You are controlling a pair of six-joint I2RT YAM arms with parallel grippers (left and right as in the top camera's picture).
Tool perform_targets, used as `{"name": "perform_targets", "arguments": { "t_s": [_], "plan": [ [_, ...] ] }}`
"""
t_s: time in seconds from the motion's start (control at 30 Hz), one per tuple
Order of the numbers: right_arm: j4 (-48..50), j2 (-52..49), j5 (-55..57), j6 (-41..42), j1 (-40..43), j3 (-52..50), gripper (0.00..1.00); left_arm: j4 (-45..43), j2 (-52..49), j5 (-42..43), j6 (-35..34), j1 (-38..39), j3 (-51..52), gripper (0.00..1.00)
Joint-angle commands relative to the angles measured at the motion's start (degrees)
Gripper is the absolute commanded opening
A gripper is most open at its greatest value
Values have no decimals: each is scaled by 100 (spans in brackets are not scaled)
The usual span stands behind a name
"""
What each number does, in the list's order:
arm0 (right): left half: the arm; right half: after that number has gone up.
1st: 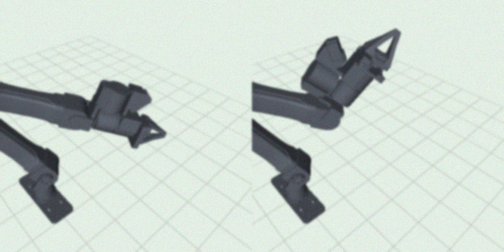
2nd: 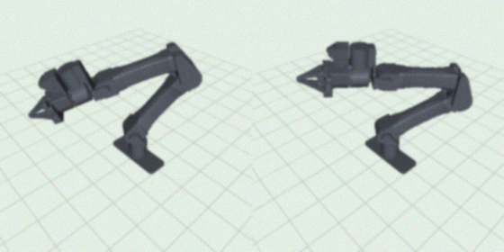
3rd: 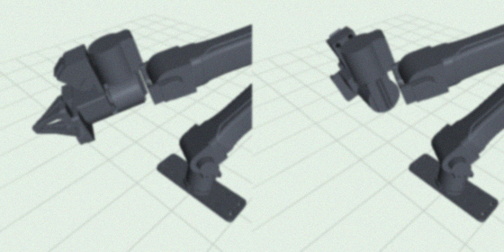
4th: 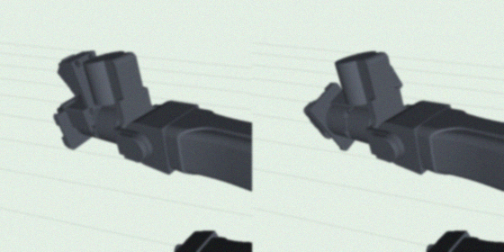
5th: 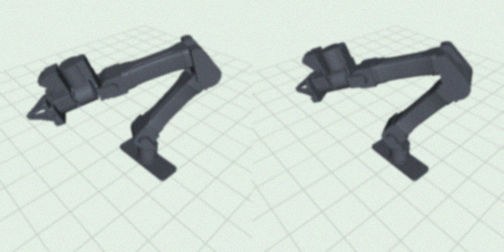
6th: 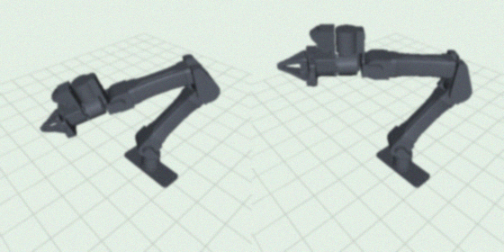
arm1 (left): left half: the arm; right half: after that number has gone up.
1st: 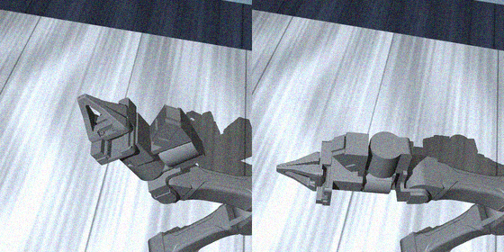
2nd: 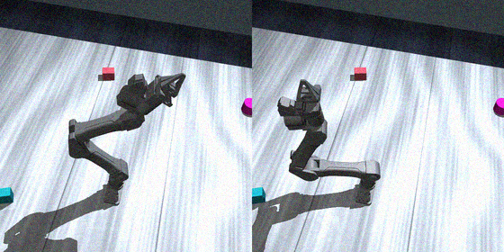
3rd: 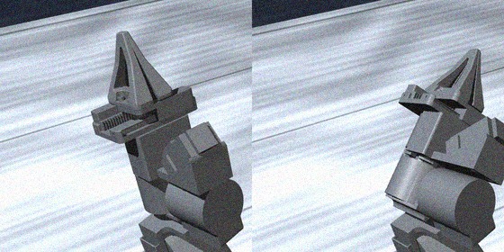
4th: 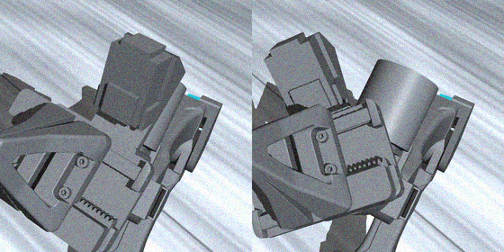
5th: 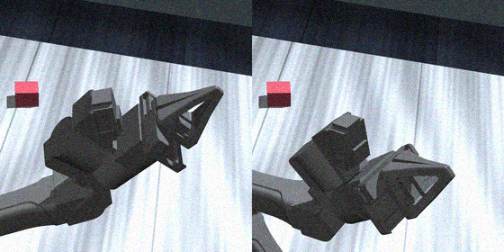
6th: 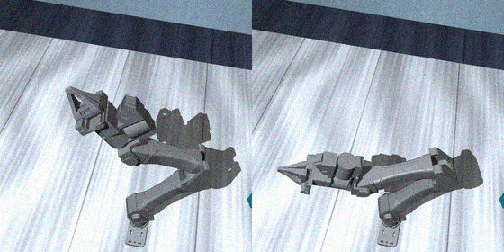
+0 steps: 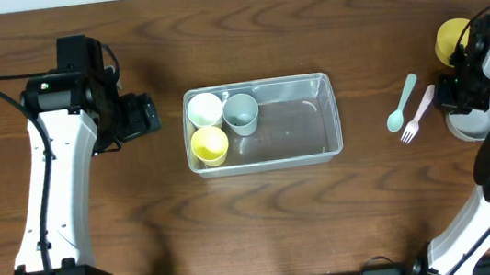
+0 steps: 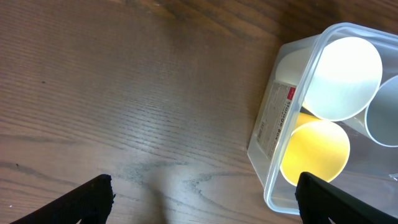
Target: Pack container
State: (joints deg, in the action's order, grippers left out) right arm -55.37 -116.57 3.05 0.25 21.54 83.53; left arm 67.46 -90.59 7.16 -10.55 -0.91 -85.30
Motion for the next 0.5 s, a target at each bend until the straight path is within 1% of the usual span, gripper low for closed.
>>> {"name": "perform_targets", "arguments": {
  "t_s": [0.0,0.13,0.27,0.4,0.47],
  "plan": [
    [-20,76,-94,168,-4,4,1,15,4,17,-52,2,2,94],
    [-46,385,-398,236,-197,28,1,15,4,17,-52,2,2,94],
    [-144,1174,-501,199,-684,293,1,15,4,17,-50,2,2,94],
    [-181,2129,-501,-68,-1541,682,1,15,4,17,-50,2,2,94],
    [-109,2544,-439,-210,-2164,811,1,13,4,17,-52,2,2,94]
  ]
}}
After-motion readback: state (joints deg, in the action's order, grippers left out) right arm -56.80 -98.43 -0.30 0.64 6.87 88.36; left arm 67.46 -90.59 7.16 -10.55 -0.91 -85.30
